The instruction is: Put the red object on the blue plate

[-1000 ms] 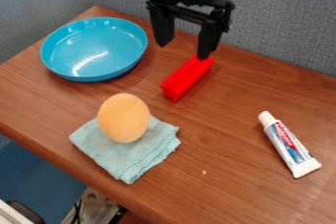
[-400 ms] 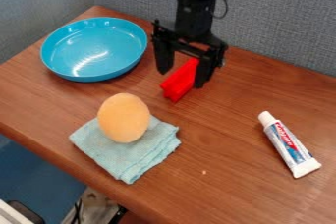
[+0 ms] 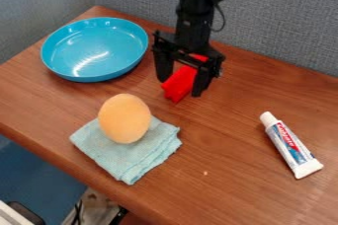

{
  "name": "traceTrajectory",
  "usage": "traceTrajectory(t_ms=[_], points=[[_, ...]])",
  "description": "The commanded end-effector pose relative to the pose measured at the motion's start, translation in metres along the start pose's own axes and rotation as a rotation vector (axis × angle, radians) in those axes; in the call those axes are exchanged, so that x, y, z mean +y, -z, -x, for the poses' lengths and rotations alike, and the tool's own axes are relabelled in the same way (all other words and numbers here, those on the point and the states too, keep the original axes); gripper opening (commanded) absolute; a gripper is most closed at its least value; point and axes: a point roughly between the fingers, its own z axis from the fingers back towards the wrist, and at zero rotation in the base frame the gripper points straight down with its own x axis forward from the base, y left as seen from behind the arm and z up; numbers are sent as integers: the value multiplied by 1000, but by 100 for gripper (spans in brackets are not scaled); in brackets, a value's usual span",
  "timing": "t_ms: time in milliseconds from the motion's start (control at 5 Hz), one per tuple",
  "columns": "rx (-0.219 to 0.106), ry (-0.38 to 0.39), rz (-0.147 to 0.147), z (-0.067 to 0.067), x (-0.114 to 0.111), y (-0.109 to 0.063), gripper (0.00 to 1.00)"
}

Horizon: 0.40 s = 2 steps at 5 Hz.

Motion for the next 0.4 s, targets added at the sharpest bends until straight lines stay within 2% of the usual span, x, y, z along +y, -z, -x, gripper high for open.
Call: traceTrajectory(t_ms=[0,200], points=[[-55,-15,-17,-12,12,-7,100],[-54,-19,-17,-16,15,-3,100]])
